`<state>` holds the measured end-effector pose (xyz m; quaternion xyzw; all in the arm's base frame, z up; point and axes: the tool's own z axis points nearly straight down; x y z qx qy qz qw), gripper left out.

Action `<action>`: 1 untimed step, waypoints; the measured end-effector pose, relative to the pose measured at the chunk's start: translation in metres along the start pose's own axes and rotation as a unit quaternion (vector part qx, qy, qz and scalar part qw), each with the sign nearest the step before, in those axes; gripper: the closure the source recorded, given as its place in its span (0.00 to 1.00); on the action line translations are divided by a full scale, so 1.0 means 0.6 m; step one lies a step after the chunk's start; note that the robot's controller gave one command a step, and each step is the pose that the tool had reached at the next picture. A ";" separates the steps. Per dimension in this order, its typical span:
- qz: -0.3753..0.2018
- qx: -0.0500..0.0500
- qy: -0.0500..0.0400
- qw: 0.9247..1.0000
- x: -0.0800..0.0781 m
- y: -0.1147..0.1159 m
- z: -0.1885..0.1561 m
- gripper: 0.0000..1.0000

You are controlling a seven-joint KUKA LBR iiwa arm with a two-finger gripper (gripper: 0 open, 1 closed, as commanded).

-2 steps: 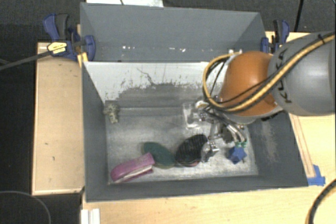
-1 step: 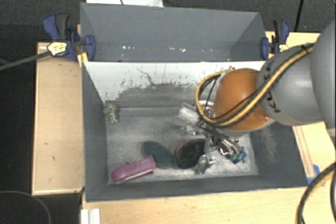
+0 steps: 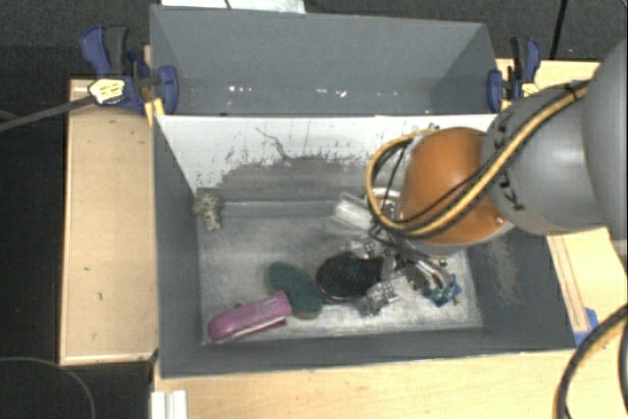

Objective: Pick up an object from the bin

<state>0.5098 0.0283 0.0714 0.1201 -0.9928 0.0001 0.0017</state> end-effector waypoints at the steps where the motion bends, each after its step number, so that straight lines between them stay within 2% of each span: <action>1: -0.115 0.002 -0.006 0.993 0.004 -0.033 -0.292 1.00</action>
Offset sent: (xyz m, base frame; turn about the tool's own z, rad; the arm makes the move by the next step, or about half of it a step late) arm 0.0013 -0.0188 0.1715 -0.2328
